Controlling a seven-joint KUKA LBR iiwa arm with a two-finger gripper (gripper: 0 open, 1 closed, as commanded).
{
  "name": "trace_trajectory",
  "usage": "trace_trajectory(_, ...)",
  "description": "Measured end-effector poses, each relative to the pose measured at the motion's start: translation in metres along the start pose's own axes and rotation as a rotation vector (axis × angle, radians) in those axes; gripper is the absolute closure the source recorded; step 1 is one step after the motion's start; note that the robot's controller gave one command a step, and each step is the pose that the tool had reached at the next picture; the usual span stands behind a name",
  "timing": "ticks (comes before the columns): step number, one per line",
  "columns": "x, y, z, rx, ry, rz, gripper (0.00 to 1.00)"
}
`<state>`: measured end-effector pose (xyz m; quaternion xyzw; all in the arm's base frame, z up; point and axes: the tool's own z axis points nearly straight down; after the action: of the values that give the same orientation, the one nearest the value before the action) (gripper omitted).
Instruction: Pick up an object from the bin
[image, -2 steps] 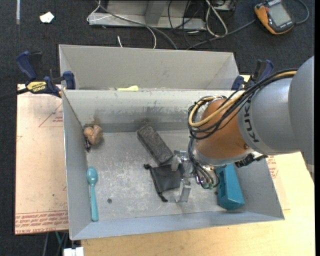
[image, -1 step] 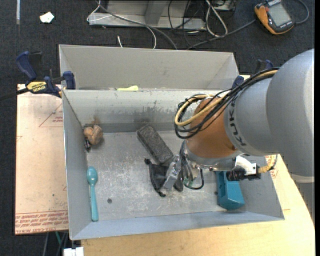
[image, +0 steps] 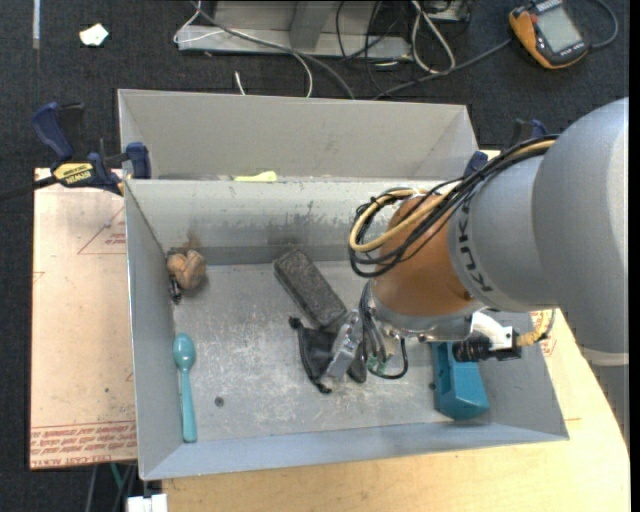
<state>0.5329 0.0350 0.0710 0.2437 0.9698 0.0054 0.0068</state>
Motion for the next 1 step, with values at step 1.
trace_trajectory(1, 0.0000, 0.0001, -0.0034, 0.000, 0.000, 0.000, 1.00)
